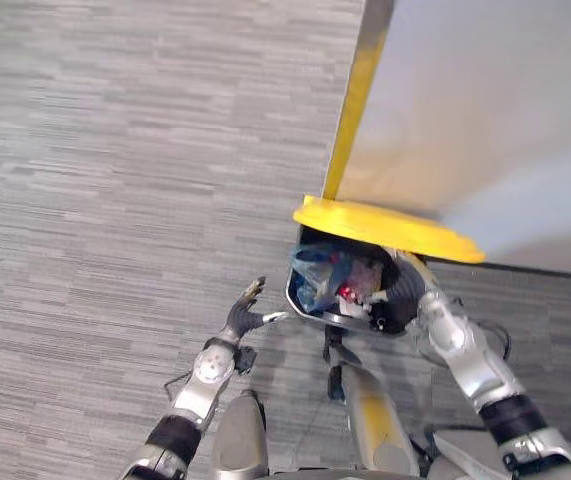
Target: Gather rubbish on tea table into small bin, then transfer packed bag to large trash can.
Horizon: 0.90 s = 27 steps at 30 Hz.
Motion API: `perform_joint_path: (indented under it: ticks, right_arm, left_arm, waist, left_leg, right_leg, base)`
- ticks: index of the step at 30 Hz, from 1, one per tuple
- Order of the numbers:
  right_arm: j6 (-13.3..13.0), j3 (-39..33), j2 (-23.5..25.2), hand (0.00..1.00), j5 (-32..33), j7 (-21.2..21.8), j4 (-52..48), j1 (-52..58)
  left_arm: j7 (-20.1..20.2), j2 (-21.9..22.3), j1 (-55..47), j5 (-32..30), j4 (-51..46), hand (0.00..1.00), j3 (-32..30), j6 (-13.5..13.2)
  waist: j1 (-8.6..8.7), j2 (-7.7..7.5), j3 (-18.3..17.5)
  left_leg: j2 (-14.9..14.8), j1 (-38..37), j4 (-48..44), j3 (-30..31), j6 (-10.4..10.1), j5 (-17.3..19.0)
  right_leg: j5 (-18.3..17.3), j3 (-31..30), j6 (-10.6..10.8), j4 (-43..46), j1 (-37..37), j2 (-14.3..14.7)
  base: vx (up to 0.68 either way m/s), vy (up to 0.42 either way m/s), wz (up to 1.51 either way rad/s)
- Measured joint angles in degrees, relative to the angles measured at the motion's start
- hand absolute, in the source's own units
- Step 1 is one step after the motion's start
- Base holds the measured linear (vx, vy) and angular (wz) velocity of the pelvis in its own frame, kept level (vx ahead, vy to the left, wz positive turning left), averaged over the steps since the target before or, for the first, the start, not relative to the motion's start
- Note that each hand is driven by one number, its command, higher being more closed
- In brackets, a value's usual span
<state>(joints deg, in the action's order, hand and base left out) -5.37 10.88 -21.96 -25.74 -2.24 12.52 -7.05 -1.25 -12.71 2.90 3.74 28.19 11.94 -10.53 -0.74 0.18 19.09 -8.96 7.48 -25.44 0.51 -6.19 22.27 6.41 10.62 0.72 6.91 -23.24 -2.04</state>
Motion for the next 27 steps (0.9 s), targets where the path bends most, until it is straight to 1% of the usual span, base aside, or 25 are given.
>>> perform_joint_path:
  ticks: [3,4,6,9,11,13,14,15,16,17,18,19,20,21,22,23,24,25,26,27]
  right_arm:
    - [-0.39,-1.81,3.1,0.0,-0.9,1.13,0.41,3.48]
    - [-0.66,-2.23,4.45,0.0,-0.89,1.23,1.11,3.75]
    - [-0.85,-3.89,6.58,0.0,-0.87,1.26,2.68,4.45]
    - [-0.84,-4.74,8.38,0.0,-0.82,1.25,4.72,5.85]
    - [-0.9,-5.63,10.36,0.0,-0.8,1.18,5.76,6.91]
    - [-0.9,-5.73,11.46,0.0,-0.78,1.12,7.45,7.19]
    - [-0.9,-5.72,12.08,0.0,-0.78,1.12,8.39,7.58]
    - [-0.84,-5.87,12.62,0.0,-0.69,1.13,9.09,8.52]
    - [-0.83,-5.93,12.73,0.0,-0.59,1.11,9.06,9.49]
    - [-0.84,-5.94,12.87,0.0,-0.24,1.12,9.06,10.24]
    - [-0.78,-6.07,13.11,0.0,1.09,1.14,9.19,11.24]
    - [-0.82,-6.08,13.53,0.0,1.84,1.14,9.33,11.43]
    - [-0.86,-6.68,14.91,0.0,3.37,1.1,9.52,12.97]
    - [-0.87,-7.16,15.74,0.0,3.89,1.05,9.6,14.2]
    - [-0.98,-8.03,17.68,0.0,5.6,1.0,10.46,16.95]
    - [-0.94,-8.4,19.03,0.0,7.13,0.93,11.73,18.23]
    - [-0.9,-9.18,20.08,0.0,9.12,0.87,13.46,18.68]
    - [-0.78,-9.97,20.37,0.0,9.76,0.75,14.32,18.85]
    - [-0.72,-10.83,20.6,0.0,10.58,-0.26,16.02,18.76]
    - [-0.71,-11.06,20.52,0.0,10.72,-0.53,16.8,18.42]
  left_arm:
    - [1.28,-0.09,-3.39,0.68,1.95,0.0,-3.9,0.0]
    - [1.36,-0.11,-4.14,0.63,5.5,0.0,-6.24,0.07]
    - [1.39,0.05,-4.33,0.14,10.68,0.0,-9.37,0.29]
    - [1.37,0.07,-4.7,-0.03,16.96,0.0,-14.49,0.56]
    - [1.19,-0.09,-5.86,-0.57,20.9,0.0,-17.66,0.78]
    - [1.18,-0.2,-6.78,-1.07,22.08,0.0,-18.53,1.16]
    - [1.17,-0.19,-7.47,-1.09,22.08,0.0,-18.89,1.27]
    - [1.16,-0.18,-8.23,-1.1,22.17,0.0,-18.95,1.27]
    - [1.17,-0.16,-8.33,-1.11,22.17,0.0,-18.95,1.27]
    - [1.15,-0.18,-8.25,-1.11,22.15,0.0,-19.19,1.27]
    - [1.08,0.24,-8.08,-1.1,21.89,0.0,-19.54,1.16]
    - [1.02,0.73,-8.16,-1.11,21.9,0.0,-19.78,1.09]
    - [0.83,1.19,-8.48,-1.08,22.0,0.0,-20.72,1.33]
    - [0.72,1.46,-8.74,-1.08,21.88,0.0,-21.06,1.34]
    - [0.11,1.58,-10.08,-1.06,21.56,0.0,-21.05,1.33]
    - [-0.28,1.92,-10.74,-1.04,20.54,0.0,-21.08,1.34]
    - [-0.33,2.45,-10.62,-1.01,19.57,0.0,-21.38,1.49]
    - [-0.39,3.39,-10.5,-0.99,19.36,0.0,-21.67,1.52]
    - [-0.3,5.19,-10.78,-0.97,19.11,0.0,-21.6,1.47]
    - [-0.35,6.08,-10.49,-0.94,19.0,0.0,-21.72,1.39]
  waist:
    - [-0.21,-0.27,-1.4]
    - [-0.08,-0.47,-1.9]
    - [-0.04,-0.64,-2.77]
    - [-0.07,-1.55,-3.44]
    - [-0.1,-2.94,-4.22]
    - [-0.12,-3.9,-4.69]
    - [-0.23,-4.56,-4.67]
    - [-0.09,-4.8,-4.63]
    - [0.2,-5.12,-4.61]
    - [0.26,-5.6,-4.56]
    - [-0.01,-4.21,-4.23]
    - [-0.25,-4.21,-4.03]
    - [0.22,-4.95,-4.07]
    - [0.1,-5.38,-4.33]
    - [-0.07,-6.52,-5.49]
    - [-0.21,-7.35,-5.99]
    - [-0.14,-8.16,-6.58]
    - [-0.5,-7.16,-6.99]
    - [-1.87,-5.72,-7.96]
    - [-1.76,-5.52,-7.94]
  left_leg:
    - [-0.11,-1.65,2.78,1.06,-0.39,-1.47]
    - [-0.23,-2.19,3.54,1.24,-1.01,-1.87]
    - [-0.52,-2.42,3.72,1.72,-1.28,-2.02]
    - [-0.82,-4.99,4.63,1.81,-1.73,-2.28]
    - [-0.71,-6.2,4.51,0.87,-1.68,-2.25]
    - [-0.4,-6.21,4.05,0.51,-1.46,-2.12]
    - [-0.2,-6.06,3.0,0.08,-1.13,-1.89]
    - [-0.07,-5.55,1.57,-0.19,-0.7,-1.5]
    - [0.27,-4.92,-0.02,-0.25,-0.42,-1.24]
    - [0.79,-4.1,-1.15,-0.83,-0.15,-1.38]
    - [-1.28,-3.39,0.12,-2.58,0.98,-2.49]
    - [-1.44,-3.3,0.73,-3.73,0.88,-3.13]
    - [-1.4,-3.94,0.97,-4.4,1.04,-3.6]
    - [-1.31,-4.47,0.96,-4.74,1.05,-3.61]
    - [-0.92,-4.63,0.78,-5.78,1.06,-3.6]
    - [-0.94,-4.13,0.35,-6.7,1.03,-3.59]
    - [-1.3,-3.6,0.47,-7.67,0.57,-3.8]
    - [-2.08,-3.13,1.18,-8.63,-0.1,-4.22]
    - [-3.97,-2.98,4.49,-11.43,-0.78,-6.03]
    - [-4.1,-3.29,5.62,-12.51,-1.13,-6.84]
  right_leg:
    - [-0.59,1.03,0.37,-0.25,1.22,-0.09]
    - [-0.82,1.27,0.7,-0.24,1.54,-0.08]
    - [-1.18,1.88,1.22,-0.2,2.01,-0.04]
    - [-1.64,2.14,1.64,-0.16,4.14,0.16]
    - [-1.69,1.49,1.75,-0.12,5.07,0.13]
    - [-1.48,0.95,2.07,-0.12,5.07,-0.01]
    - [-1.17,0.45,2.55,-0.13,5.07,-0.07]
    - [-0.89,0.32,3.84,-0.12,5.07,-0.26]
    - [-0.53,0.32,5.61,-0.2,5.02,-0.64]
    - [-0.73,0.3,6.24,-0.98,5.06,-1.07]
    - [-4.59,2.66,9.97,1.2,3.71,-1.05]
    - [-5.73,3.03,6.2,9.02,1.1,-1.86]
    - [-8.85,3.18,1.25,25.36,-1.4,-4.31]
    - [-10.15,3.15,1.14,31.08,-0.77,-5.24]
    - [-13.24,2.63,1.51,38.15,1.82,-7.06]
    - [-16.7,1.58,2.29,38.64,3.36,-7.33]
    - [-17.29,2.01,2.68,34.33,3.75,-6.1]
    - [-17.29,1.81,2.68,30.03,4.83,-4.34]
    - [-17.48,1.23,2.09,20.68,6.95,-1.6]
    - [-18.66,1.83,0.47,21.66,6.74,-2.05]
  base:
    - [0.03,-0.052,0.21]
    - [0.02,-0.045,0.07]
    - [0.02,-0.039,0.12]
    - [0.02,-0.012,0.04]
    - [-0.03,0.021,-0.12]
    - [-0.05,0.028,-0.15]
    - [-0.07,0.039,-0.18]
    - [-0.08,0.051,-0.14]
    - [-0.09,0.065,-0.05]
    - [-0.16,0.052,-0.1]
    - [-0.16,0.043,-0.23]
    - [-0.19,0.049,-0.34]
    - [-0.09,0.046,-0.27]
    - [-0.11,0.008,-0.2]
    - [-0.08,-0.072,-0.21]
    - [-0.11,-0.13,-0.38]
    - [-0.05,-0.13,-0.5]
    - [-0.05,-0.101,-0.87]
    - [-0.03,-0.097,-0.88]
    - [-0.04,-0.138,-0.79]
